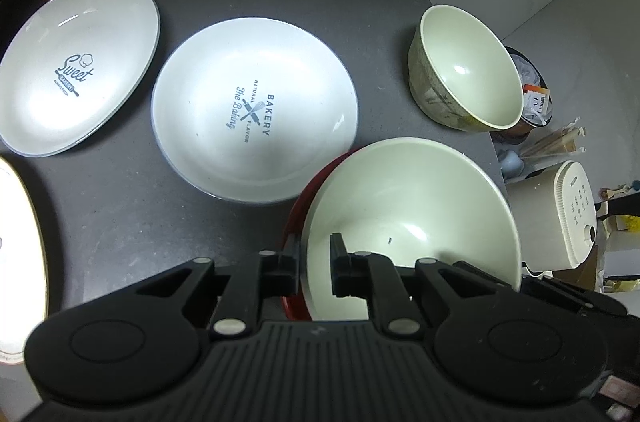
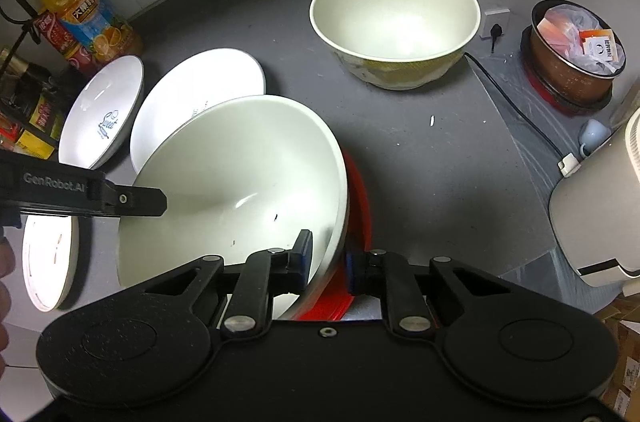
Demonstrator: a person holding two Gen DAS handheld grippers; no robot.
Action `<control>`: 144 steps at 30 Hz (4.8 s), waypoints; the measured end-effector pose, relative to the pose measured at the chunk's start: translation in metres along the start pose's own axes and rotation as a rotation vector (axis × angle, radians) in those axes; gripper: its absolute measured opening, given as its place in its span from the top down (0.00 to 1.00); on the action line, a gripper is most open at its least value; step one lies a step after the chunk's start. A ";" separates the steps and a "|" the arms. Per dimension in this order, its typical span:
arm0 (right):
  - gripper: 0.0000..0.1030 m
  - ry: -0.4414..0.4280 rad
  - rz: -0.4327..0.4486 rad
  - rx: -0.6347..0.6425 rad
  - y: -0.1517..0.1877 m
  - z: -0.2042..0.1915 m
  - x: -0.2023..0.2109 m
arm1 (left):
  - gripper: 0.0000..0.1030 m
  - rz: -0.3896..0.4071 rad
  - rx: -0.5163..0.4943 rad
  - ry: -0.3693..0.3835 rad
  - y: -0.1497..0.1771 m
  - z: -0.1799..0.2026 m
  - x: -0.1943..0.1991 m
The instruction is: Organize plates and bowls
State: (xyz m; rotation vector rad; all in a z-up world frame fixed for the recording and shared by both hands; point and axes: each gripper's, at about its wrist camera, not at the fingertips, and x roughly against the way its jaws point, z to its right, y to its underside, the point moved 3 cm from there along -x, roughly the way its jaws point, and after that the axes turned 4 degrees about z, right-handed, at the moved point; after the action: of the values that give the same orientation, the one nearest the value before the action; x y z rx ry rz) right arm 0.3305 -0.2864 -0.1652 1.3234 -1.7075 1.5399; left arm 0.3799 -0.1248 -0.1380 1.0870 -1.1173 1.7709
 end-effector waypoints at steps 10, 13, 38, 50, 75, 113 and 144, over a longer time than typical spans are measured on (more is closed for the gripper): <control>0.64 -0.038 -0.008 0.023 -0.003 -0.004 0.004 | 0.69 0.059 0.017 -0.020 -0.012 0.001 0.018; 0.38 -0.059 0.035 0.050 -0.008 -0.008 0.020 | 0.65 0.068 0.042 -0.014 -0.014 0.001 0.021; 0.28 -0.065 0.169 -0.044 -0.059 0.057 0.041 | 0.51 0.118 0.057 0.002 -0.048 0.047 0.018; 0.29 -0.041 0.186 -0.214 -0.082 0.092 0.017 | 0.51 0.070 0.018 0.037 -0.079 0.067 -0.020; 0.48 -0.020 0.112 -0.364 -0.107 0.122 -0.064 | 0.56 0.002 -0.004 0.056 -0.120 0.091 -0.115; 0.77 -0.095 0.262 -0.245 -0.083 0.068 0.020 | 0.91 0.137 -0.026 0.097 -0.081 0.073 -0.013; 0.76 -0.118 0.312 -0.124 -0.024 0.010 0.074 | 0.91 0.199 -0.029 0.143 -0.014 0.021 0.055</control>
State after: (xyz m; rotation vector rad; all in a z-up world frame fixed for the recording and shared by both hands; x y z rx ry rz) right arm 0.3231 -0.3180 -0.0941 1.1469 -2.1291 1.5134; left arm 0.3793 -0.1315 -0.0774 0.8414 -1.1921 1.9475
